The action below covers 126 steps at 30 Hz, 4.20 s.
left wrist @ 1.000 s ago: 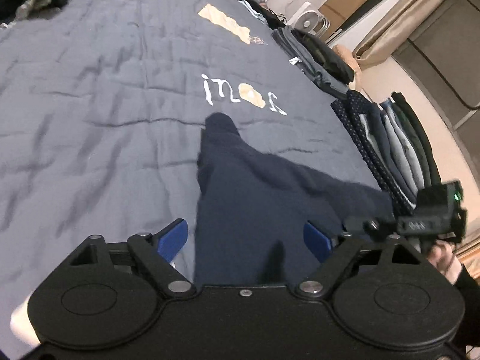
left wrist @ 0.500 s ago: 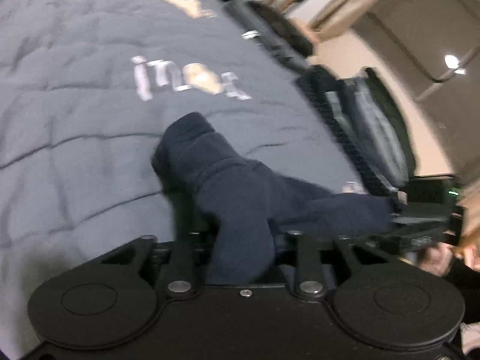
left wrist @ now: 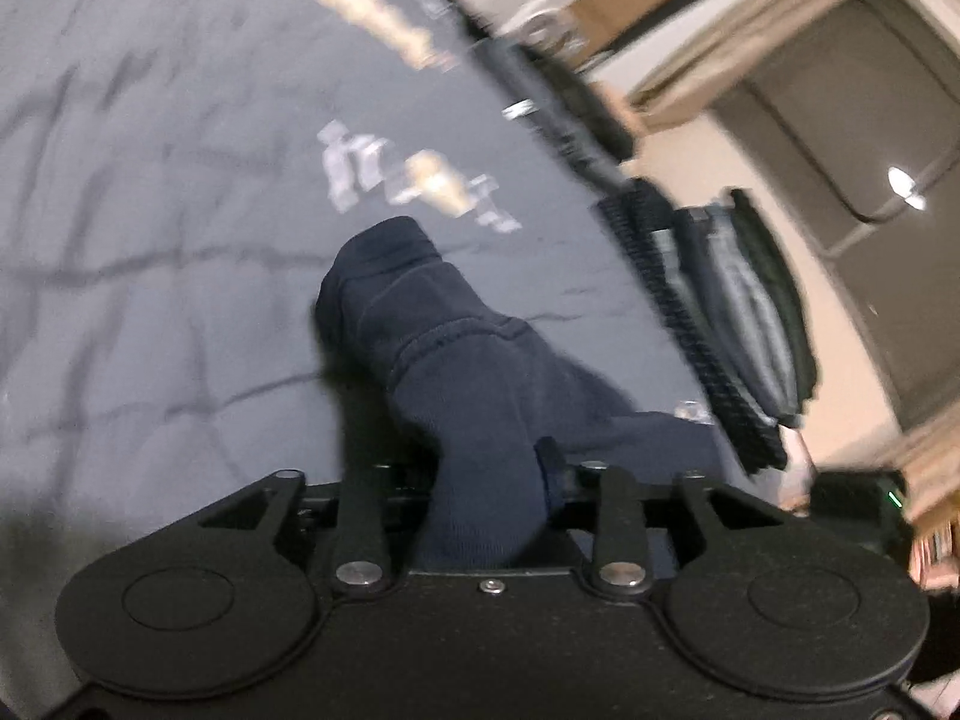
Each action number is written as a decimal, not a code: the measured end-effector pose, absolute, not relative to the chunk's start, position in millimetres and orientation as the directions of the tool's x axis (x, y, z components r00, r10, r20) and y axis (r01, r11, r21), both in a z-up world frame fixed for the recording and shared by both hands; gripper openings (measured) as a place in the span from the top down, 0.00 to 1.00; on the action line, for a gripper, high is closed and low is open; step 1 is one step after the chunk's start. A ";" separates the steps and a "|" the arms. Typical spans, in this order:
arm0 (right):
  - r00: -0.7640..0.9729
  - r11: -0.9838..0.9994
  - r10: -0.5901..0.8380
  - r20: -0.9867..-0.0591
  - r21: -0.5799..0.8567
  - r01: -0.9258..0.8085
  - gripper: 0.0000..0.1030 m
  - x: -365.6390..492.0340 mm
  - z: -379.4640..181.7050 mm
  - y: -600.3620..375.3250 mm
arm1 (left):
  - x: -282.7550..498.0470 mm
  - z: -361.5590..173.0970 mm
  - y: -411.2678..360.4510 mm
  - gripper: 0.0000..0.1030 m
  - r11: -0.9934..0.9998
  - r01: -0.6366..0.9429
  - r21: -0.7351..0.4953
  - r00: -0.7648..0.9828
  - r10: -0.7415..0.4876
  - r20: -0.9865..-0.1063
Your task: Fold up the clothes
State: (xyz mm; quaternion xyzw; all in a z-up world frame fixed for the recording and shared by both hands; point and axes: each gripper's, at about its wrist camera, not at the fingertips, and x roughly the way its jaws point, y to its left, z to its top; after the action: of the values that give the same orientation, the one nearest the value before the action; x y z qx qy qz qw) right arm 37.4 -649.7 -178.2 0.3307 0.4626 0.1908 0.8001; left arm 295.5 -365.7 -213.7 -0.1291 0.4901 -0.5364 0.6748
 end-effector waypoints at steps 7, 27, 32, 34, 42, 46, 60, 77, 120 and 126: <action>0.460 0.714 0.619 -0.637 0.700 0.009 0.38 4.9 -179.0 -629.6 | 289.7 -209.8 -384.2 0.72 0.396 0.629 -0.669 -0.038 -0.844 -0.535; 0.582 0.702 0.630 -0.514 0.697 -0.145 0.85 -61.9 -54.1 -676.9 | 147.2 49.7 -386.8 0.78 0.289 0.867 -0.406 0.169 -0.937 -0.306; 0.634 0.731 0.594 -0.495 0.662 -0.169 0.85 -96.3 -7.4 -709.0 | 85.8 99.1 -425.9 0.79 0.264 0.898 -0.353 0.177 -0.949 -0.260; 0.653 0.742 0.580 -0.486 0.647 -0.177 0.85 -110.1 11.3 -721.8 | 64.8 112.7 -441.2 0.79 0.252 0.904 -0.345 0.173 -0.954 -0.245; 0.722 0.795 0.487 -0.490 0.591 -0.136 0.85 -166.7 55.7 -815.9 | 9.3 136.6 -538.3 0.78 0.209 0.916 -0.343 0.152 -0.971 -0.184; 0.752 0.819 0.426 -0.502 0.568 -0.085 0.85 -182.8 63.3 -877.0 | -3.1 138.6 -609.8 0.78 0.182 0.917 -0.355 0.127 -0.977 -0.171; 0.781 0.849 0.220 -0.584 0.509 0.141 0.85 -122.7 61.6 -1107.9 | 83.5 68.2 -831.1 0.78 0.218 0.872 -0.438 0.097 -0.955 -0.281; 0.815 0.888 -0.158 -0.558 0.280 0.364 0.52 -110.3 23.3 -1186.2 | 147.1 20.2 -787.2 0.25 0.568 0.740 -0.361 0.469 -0.820 -0.328; 0.873 0.943 -0.139 -0.467 0.208 0.262 0.49 -13.6 58.2 -1090.4 | -86.8 -126.2 -607.8 0.17 0.467 0.795 -0.388 0.338 -0.871 -0.357; 0.846 0.920 -0.050 -0.531 0.305 0.247 0.49 60.0 34.4 -1123.2 | -79.4 -132.7 -616.9 0.17 0.468 0.810 -0.355 0.337 -0.865 -0.371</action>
State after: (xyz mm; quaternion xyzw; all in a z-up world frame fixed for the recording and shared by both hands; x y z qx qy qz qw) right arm 60.0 -1123.2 34.4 0.1842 0.2664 -0.0788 0.9428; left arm -79.4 -616.9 -132.7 -0.0533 0.2610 -0.5132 0.8159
